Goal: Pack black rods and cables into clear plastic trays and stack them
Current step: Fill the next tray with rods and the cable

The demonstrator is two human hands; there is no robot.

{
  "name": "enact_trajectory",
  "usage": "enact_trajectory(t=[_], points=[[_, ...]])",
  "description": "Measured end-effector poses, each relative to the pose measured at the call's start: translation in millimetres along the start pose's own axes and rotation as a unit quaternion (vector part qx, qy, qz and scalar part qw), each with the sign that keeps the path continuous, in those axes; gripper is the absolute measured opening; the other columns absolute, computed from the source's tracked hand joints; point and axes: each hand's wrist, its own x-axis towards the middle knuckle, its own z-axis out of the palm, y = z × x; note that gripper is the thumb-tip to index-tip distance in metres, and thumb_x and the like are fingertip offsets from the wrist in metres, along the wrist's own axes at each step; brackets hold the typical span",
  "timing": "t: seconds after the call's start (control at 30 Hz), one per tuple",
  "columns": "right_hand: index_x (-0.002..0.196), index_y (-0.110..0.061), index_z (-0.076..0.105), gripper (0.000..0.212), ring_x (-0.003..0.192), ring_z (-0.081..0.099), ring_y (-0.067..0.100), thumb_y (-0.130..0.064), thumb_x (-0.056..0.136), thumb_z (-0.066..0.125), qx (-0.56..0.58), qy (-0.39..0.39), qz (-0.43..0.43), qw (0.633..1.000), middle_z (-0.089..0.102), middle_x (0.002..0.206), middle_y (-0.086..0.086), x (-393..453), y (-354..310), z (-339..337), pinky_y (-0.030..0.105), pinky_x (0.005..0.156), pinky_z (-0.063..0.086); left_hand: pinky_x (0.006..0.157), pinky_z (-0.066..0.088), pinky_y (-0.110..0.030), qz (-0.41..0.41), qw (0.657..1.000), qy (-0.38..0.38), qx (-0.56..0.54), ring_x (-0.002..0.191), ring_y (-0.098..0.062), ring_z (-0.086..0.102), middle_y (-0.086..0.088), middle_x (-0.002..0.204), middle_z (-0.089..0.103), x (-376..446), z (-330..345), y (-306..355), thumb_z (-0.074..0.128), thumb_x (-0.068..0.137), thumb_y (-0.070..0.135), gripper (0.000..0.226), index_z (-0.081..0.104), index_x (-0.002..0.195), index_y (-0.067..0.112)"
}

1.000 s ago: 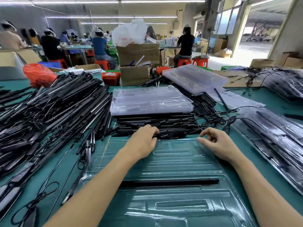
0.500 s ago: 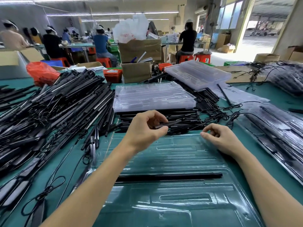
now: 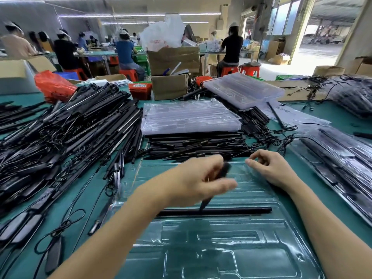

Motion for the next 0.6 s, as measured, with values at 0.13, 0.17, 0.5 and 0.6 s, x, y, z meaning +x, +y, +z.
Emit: enact_trajectory(t=[0.13, 0.17, 0.5, 0.6], points=[[0.081, -0.021, 0.069, 0.016, 0.051, 0.043, 0.007, -0.034, 0.086, 0.075, 0.004, -0.002, 0.004, 1.0, 0.052, 0.058, -0.006, 0, -1, 0, 0.031, 0.057, 0.04, 0.056, 0.043, -0.026, 0.003, 0.996, -0.035, 0.08, 0.057, -0.006, 0.046, 0.01, 0.065, 0.052, -2, 33, -4, 0.076, 0.081, 0.053, 0.039, 0.049, 0.082, 0.025], [0.081, -0.021, 0.069, 0.015, 0.052, 0.044, 0.007, -0.034, 0.086, 0.075, 0.003, -0.003, 0.004, 1.0, 0.052, 0.059, -0.005, -1, -1, 0, 0.031, 0.058, 0.04, 0.056, 0.042, -0.027, 0.003, 0.994, -0.036, 0.106, 0.058, -0.006, 0.046, 0.012, 0.065, 0.052, -2, 41, -6, 0.076, 0.081, 0.055, 0.04, 0.048, 0.083, 0.026], [0.087, -0.016, 0.069, 0.014, 0.059, 0.043, 0.013, -0.005, 0.078, 0.066, 0.029, -0.046, 0.006, 0.999, 0.05, 0.064, 0.001, -5, -7, -6, 0.029, 0.058, 0.034, 0.073, 0.049, -0.029, 0.06, 0.982, -0.041, 0.175, 0.08, -0.004, 0.052, 0.011, 0.096, 0.06, -11, 56, -17, 0.065, 0.087, 0.027, 0.027, 0.07, 0.113, 0.029], [0.089, -0.018, 0.07, 0.024, 0.058, 0.043, 0.01, 0.004, 0.08, 0.064, 0.009, -0.053, 0.016, 0.998, 0.05, 0.065, -0.002, -4, -6, -6, 0.026, 0.057, 0.034, 0.069, 0.048, -0.027, 0.069, 0.986, -0.031, 0.152, 0.07, -0.001, 0.049, 0.01, 0.088, 0.061, -14, 53, -19, 0.069, 0.086, 0.022, 0.024, 0.074, 0.11, 0.025]])
